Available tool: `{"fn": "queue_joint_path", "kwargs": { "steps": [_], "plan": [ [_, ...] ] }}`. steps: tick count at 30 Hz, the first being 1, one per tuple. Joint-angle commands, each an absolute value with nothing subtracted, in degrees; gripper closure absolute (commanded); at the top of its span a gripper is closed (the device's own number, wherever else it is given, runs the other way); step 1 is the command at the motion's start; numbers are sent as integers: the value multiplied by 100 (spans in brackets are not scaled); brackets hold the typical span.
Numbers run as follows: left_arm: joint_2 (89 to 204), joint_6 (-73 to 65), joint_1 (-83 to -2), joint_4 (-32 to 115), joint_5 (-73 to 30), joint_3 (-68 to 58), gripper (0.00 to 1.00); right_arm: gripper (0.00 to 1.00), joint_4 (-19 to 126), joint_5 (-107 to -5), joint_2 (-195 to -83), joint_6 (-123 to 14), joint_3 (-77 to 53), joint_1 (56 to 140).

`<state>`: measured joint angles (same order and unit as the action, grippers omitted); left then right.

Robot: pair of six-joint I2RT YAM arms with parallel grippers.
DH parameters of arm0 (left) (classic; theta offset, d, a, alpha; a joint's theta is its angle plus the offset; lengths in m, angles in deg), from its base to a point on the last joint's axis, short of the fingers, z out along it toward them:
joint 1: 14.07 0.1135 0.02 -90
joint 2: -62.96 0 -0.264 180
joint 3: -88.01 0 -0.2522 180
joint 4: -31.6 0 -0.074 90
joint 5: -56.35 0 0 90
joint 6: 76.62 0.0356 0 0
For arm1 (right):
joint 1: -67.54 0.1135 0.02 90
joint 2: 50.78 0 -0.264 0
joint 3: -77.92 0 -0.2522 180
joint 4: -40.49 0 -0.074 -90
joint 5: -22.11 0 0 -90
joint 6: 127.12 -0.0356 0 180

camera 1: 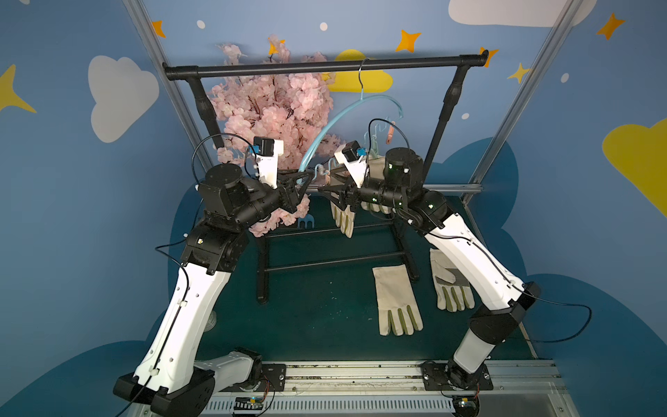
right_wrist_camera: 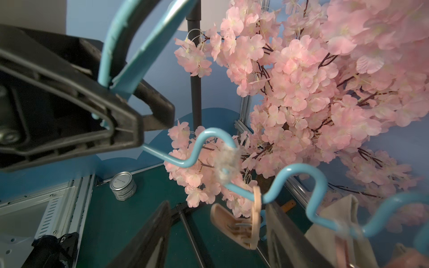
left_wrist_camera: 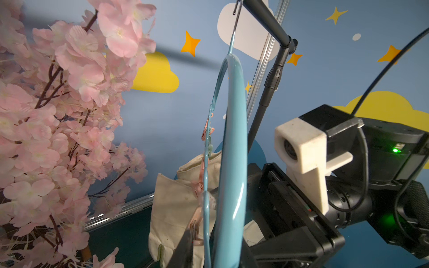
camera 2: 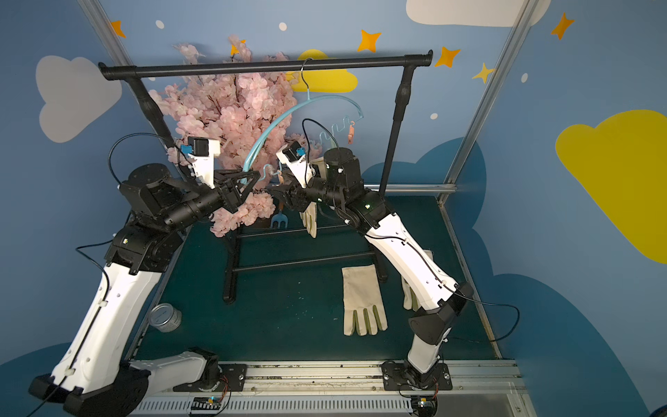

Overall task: Clip the gloves onto a hanger to dry
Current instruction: Open the clamp at the hanger.

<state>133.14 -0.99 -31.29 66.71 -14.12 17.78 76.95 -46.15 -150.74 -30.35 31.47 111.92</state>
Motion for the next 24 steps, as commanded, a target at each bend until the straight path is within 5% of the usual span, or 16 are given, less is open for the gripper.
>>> {"fn": "queue_joint_path", "kwargs": {
  "steps": [1, 24],
  "plan": [
    [13265, -124, -3130, 6586, -1334, 1855, 71, 36, 7895, -4785, -15228, -2912, 3313, 11214],
    [13297, -116, -3126, 6628, -1247, 1854, 71, 54, 7930, -4862, -15589, -2623, 3753, 11267]
  ]
}}
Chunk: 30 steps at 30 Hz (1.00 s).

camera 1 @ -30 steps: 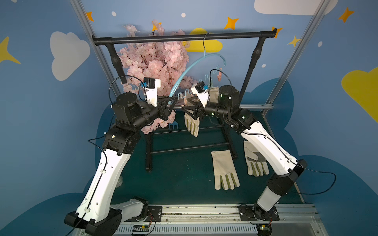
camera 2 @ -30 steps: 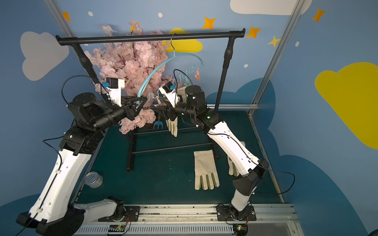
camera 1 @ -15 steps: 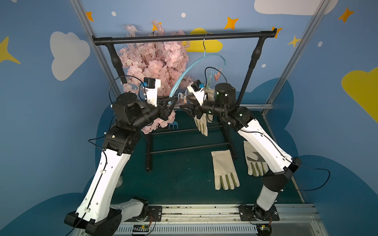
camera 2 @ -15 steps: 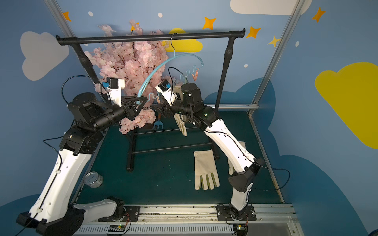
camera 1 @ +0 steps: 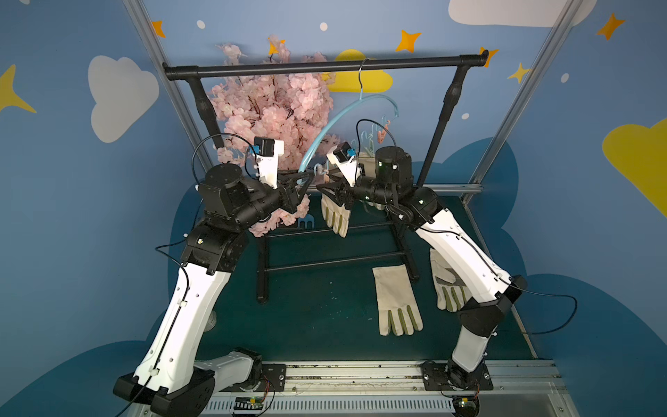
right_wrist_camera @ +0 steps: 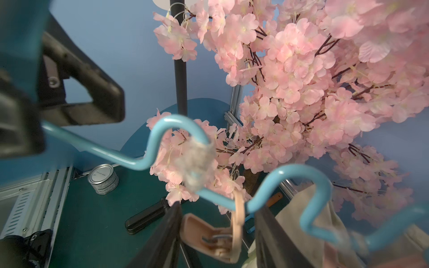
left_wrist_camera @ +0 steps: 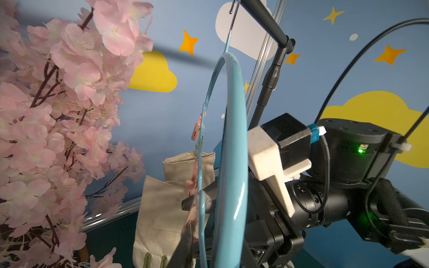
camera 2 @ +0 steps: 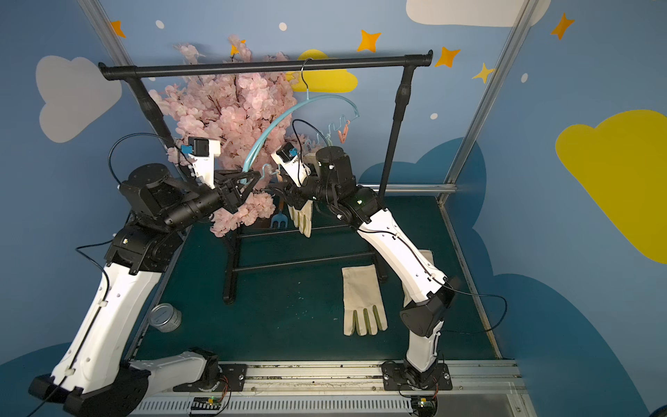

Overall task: Clip the gloves onto a hanger to dry
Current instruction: Open the clamp at the hanger.

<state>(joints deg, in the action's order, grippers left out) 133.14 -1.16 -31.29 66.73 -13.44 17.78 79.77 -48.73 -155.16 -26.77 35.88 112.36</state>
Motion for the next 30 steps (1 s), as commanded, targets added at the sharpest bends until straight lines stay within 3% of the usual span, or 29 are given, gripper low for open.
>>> {"fn": "queue_joint_path", "kwargs": {
  "steps": [1, 3, 9, 21, 24, 26, 30],
  "plan": [
    [13280, -105, -3129, 6629, -1250, 1858, 71, 56, 7930, -4872, -15606, -2635, 3766, 11265],
    [13285, -112, -3128, 6637, -1251, 1854, 71, 61, 7934, -4855, -15631, -2632, 3795, 11265],
    [13281, -99, -3130, 6671, -1234, 1872, 71, 62, 7996, -4847, -15729, -2635, 3929, 11263],
    [13292, -85, -3130, 6678, -1238, 1898, 71, 60, 8074, -4846, -15748, -2549, 3965, 11277],
    [13290, -81, -3130, 6672, -1246, 1899, 71, 54, 8097, -4851, -15748, -2535, 3965, 11277],
    [13292, -83, -3130, 6672, -1226, 1898, 71, 58, 8106, -4840, -15748, -2531, 3965, 11274],
    [13292, -85, -3130, 6681, -1228, 1906, 70, 58, 8105, -4855, -15749, -2534, 3965, 11272]
  ]
}}
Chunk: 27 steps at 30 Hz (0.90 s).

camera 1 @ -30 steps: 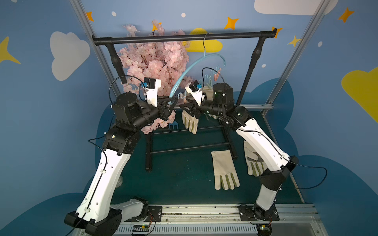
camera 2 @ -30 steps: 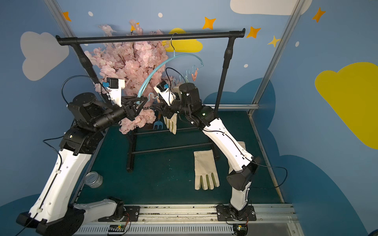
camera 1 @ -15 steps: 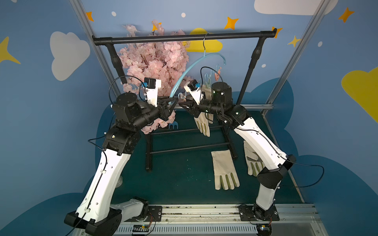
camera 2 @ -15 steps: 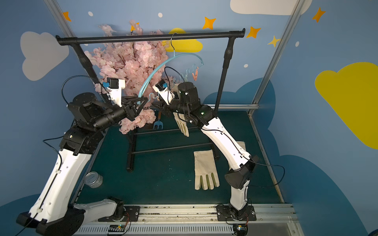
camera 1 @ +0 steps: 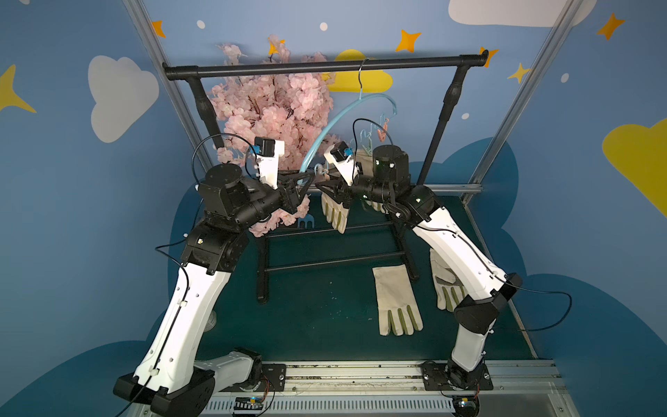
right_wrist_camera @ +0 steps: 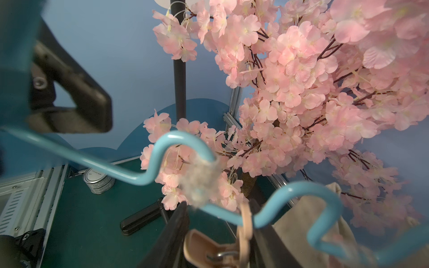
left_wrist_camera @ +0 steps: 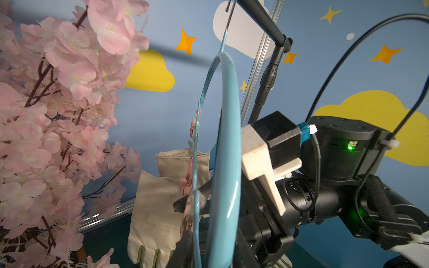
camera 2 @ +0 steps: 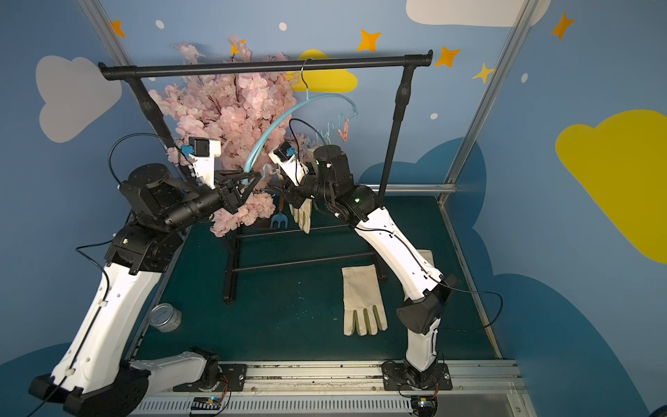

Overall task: Clip the gloves onto a hanger to dry
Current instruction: Open the clamp at the hanger.

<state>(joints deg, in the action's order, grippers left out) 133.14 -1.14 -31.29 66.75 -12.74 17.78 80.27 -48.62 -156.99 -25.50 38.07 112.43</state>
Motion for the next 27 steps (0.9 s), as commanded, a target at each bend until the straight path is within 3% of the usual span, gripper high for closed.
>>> {"fn": "queue_joint_path", "kwargs": {
  "steps": [1, 10, 18, 27],
  "plan": [
    [13292, -81, -3130, 6681, -1225, 1898, 70, 61, 8101, -4871, -15757, -2540, 3965, 11278],
    [13264, -59, -3126, 6666, -1238, 1813, 66, 74, 8097, -4846, -15720, -2546, 3964, 11281],
    [12822, -42, -3117, 6721, -1487, 1436, 31, 74, 8067, -4872, -15701, -2564, 3881, 11273],
    [11068, -865, -3112, 7288, -1992, -645, 34, 74, 7953, -4884, -15655, -2657, 3774, 11257]
  ]
}}
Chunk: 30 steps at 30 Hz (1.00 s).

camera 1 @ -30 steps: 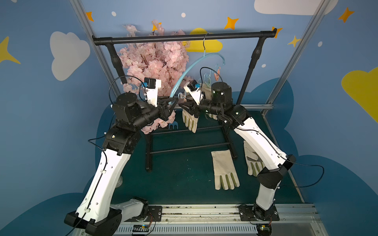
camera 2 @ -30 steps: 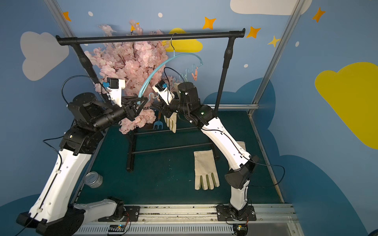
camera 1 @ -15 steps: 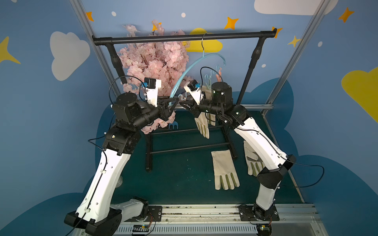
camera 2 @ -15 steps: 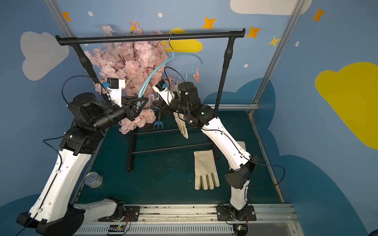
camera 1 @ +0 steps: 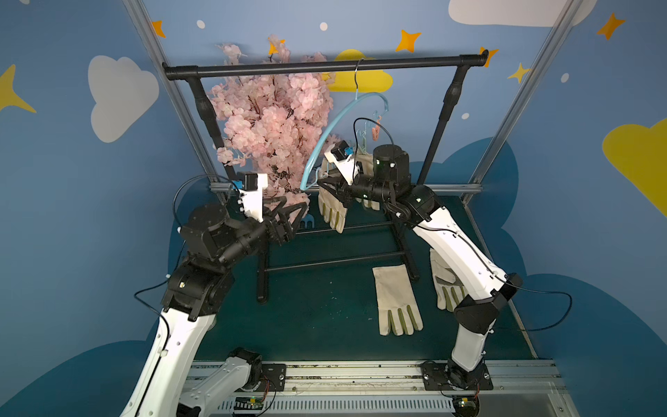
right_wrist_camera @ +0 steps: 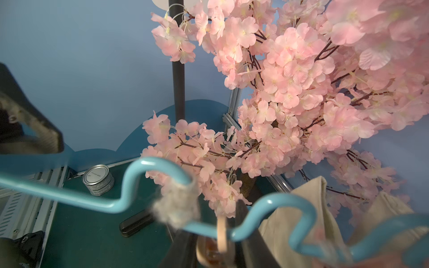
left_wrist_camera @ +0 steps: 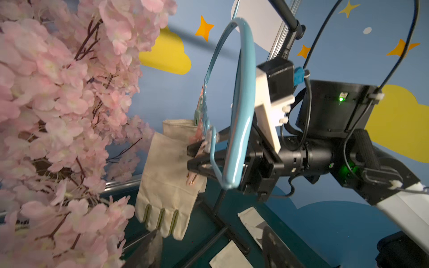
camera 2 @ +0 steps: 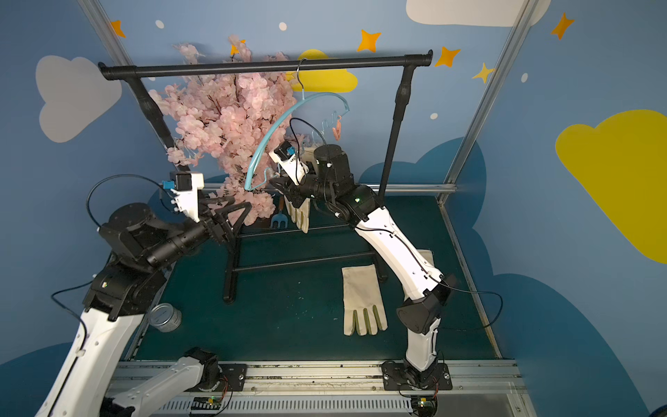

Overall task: Clip the gloves onto a hanger to dry
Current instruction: Open the clamp at the hanger, then pick up the glove from the center of the board.

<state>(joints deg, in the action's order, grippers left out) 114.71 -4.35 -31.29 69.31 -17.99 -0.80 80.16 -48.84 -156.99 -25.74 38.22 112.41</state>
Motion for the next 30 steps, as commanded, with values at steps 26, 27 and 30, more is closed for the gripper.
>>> {"fn": "queue_joint_path", "kwargs": {
  "steps": [26, 27, 30],
  "plan": [
    [15805, -3916, -5632, 2937, -2276, -2999, 60, 74, 7752, -4750, -15557, -2834, 3679, 11133],
    [16026, -3956, -5651, 2900, -2217, -2856, 59, 74, 7754, -4750, -15562, -2849, 3690, 11135],
    [16667, -4201, -5687, 2577, -2068, -2539, 58, 74, 7737, -4747, -15576, -2846, 3701, 11123]
  ]
}}
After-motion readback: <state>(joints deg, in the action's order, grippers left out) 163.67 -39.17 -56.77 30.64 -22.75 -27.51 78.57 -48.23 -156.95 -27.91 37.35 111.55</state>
